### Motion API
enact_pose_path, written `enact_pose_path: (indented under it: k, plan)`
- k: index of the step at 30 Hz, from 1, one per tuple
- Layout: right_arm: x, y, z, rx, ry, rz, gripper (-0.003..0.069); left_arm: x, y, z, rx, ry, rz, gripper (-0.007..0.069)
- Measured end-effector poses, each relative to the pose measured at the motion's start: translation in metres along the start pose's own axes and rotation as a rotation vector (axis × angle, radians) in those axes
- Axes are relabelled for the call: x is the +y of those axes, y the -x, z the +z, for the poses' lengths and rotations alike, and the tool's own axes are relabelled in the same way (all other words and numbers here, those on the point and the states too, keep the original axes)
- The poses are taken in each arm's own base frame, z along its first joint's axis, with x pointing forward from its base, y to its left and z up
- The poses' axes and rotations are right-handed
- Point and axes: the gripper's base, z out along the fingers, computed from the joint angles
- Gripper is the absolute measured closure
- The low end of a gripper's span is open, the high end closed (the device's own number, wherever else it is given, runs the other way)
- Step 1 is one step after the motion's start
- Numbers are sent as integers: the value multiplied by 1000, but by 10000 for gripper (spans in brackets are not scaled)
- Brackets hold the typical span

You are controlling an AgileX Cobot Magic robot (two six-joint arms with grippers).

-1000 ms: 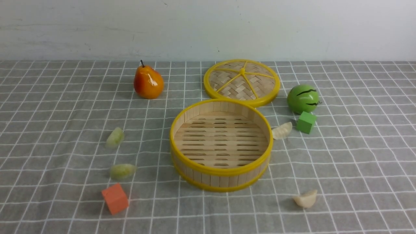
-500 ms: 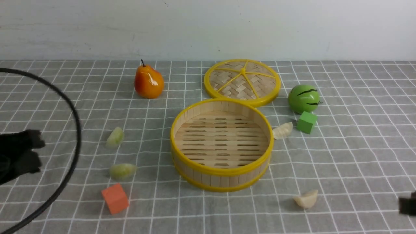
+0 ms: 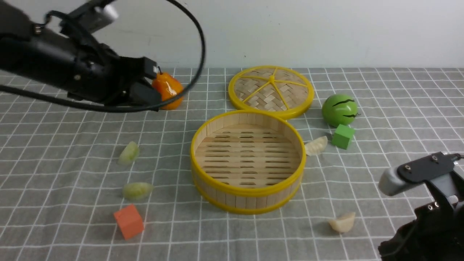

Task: Put the dumplings into the steamer on the table with the grey tablecloth.
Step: 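Reach for and grasp a dumpling on the table with the left gripper, then place the dumpling into the bamboo steamer basket with the left gripper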

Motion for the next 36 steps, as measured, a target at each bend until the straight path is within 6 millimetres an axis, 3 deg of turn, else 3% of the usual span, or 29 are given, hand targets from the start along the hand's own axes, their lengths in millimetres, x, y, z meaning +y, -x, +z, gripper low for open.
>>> enact_pose_path:
  k: [5, 6, 7, 11, 15, 19, 22, 26, 29, 32, 35, 36]
  plan:
    - [5, 1, 0, -17, 56, -40, 654, 31, 13, 46, 125, 174, 12, 519]
    - [6, 2, 0, -20, 61, -54, 652, 42, 13, 60, 156, 228, 0, 451]
    - [6, 2, 0, -20, 62, -53, 652, 43, 13, 62, 158, 235, -3, 451]
    - [6, 2, 0, -25, 67, -76, 648, 72, 12, 103, 161, 343, -17, 224]
    - [6, 3, 0, -35, 70, -67, 644, 87, 4, 130, 170, 373, 3, 139]
    - [6, 5, 0, -52, 68, -61, 638, 104, -8, 156, 214, 416, 40, 161]
    - [6, 5, 0, -59, 70, -56, 636, 112, -16, 168, 235, 442, 21, 258]
    - [6, 5, 0, -61, 69, -58, 631, 112, -15, 168, 229, 451, -36, 397]
    - [6, 5, 0, -62, 68, -60, 628, 109, -14, 164, 233, 449, -79, 389]
    - [6, 6, 0, -63, 69, -60, 627, 92, -4, 150, 222, 402, -133, 390]
    - [7, 6, 0, -63, 70, -60, 626, 44, 23, 128, 94, 242, -202, 390]
    - [7, 6, 0, -63, 70, -60, 625, 40, 24, 127, 82, 230, -202, 390]
